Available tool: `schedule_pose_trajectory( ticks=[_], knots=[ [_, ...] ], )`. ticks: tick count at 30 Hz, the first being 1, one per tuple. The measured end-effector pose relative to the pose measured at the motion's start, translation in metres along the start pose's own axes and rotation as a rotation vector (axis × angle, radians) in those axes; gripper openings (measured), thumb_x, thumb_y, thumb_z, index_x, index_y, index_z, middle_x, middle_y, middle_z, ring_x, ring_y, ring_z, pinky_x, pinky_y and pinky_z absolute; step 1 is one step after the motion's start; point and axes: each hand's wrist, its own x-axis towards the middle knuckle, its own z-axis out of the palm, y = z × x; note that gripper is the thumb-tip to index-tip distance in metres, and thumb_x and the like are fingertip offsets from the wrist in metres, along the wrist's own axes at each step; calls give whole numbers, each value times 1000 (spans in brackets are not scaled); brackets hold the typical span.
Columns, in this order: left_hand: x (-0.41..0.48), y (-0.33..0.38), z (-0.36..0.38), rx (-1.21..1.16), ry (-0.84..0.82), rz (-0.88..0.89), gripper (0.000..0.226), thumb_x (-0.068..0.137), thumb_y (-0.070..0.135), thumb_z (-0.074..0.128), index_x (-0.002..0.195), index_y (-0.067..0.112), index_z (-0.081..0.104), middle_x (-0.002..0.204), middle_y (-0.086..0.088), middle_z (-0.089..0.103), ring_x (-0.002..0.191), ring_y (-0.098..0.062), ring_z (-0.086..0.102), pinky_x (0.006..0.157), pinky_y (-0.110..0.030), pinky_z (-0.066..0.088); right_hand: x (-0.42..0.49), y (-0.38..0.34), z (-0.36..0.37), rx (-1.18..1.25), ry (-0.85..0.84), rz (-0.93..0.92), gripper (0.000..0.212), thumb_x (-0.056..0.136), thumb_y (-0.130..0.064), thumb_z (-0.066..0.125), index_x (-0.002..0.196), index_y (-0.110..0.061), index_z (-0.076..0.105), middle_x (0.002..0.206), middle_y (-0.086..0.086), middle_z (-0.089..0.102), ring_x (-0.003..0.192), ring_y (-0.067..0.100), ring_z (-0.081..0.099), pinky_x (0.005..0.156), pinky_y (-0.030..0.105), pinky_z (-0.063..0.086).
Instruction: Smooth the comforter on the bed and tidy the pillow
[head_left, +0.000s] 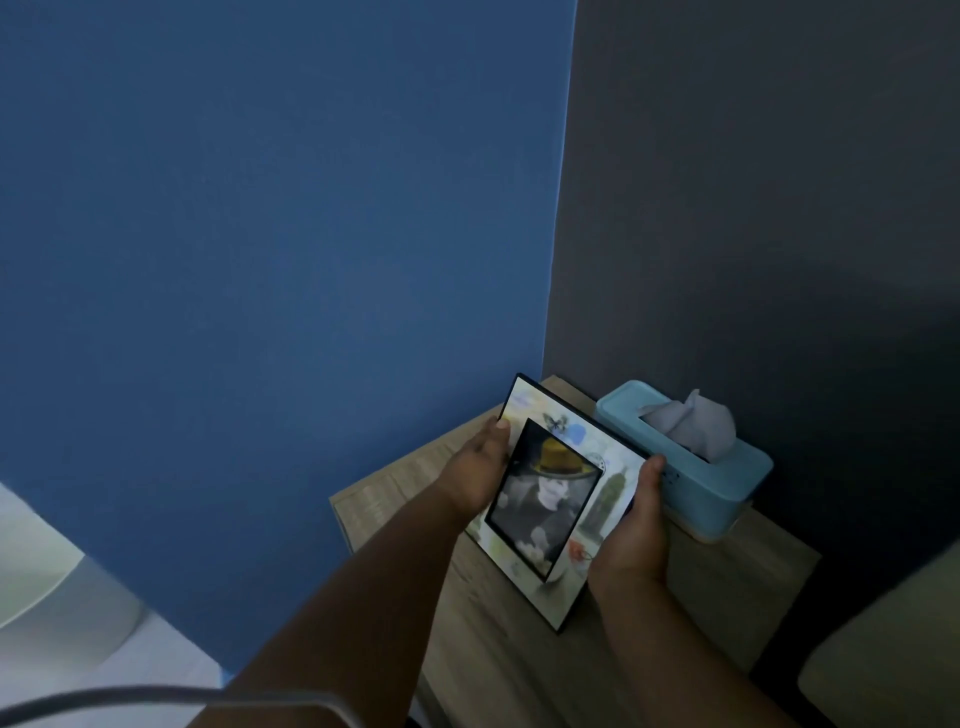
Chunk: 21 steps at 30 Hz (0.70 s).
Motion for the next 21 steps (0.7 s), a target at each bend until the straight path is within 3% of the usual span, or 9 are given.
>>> schedule_pose_trajectory(
  ticks=[8,11,13,18,21],
  knots=[
    [-14,6,-1,56,-52,-1,62,98,53,26,152,28,12,159,3,18,146,-20,18,119,-38,14,2,-3,-8,15,-63,13,96,48,-87,63,126,-31,58,132,5,58,124,33,51,106,56,34],
    [-21,11,-5,58,-55,6,63,96,56,25,152,29,13,160,2,16,146,-21,18,119,-39,16,-12,-13,-4,37,-140,6,69,66,-75,57,111,-23,68,117,10,68,112,33,60,102,51,39],
    [-25,14,-9,36,-46,7,62,97,54,26,152,28,12,160,3,14,146,-21,17,113,-33,19,-16,-17,-5,42,-172,-23,54,80,-67,47,100,-22,70,101,9,74,97,29,67,94,45,46],
    [-43,25,-17,84,-36,61,61,100,47,25,152,24,4,161,3,4,148,-19,8,116,-34,14,-6,-21,-2,-105,-1,-200,84,55,-81,64,117,-24,64,118,6,68,112,29,62,99,51,45],
    [-39,31,-22,86,-1,86,61,100,46,26,152,23,3,161,4,3,148,-16,5,118,-34,9,-18,-48,18,-255,86,-389,57,75,-67,58,108,-21,67,115,5,67,107,24,62,98,46,46]
  ],
)
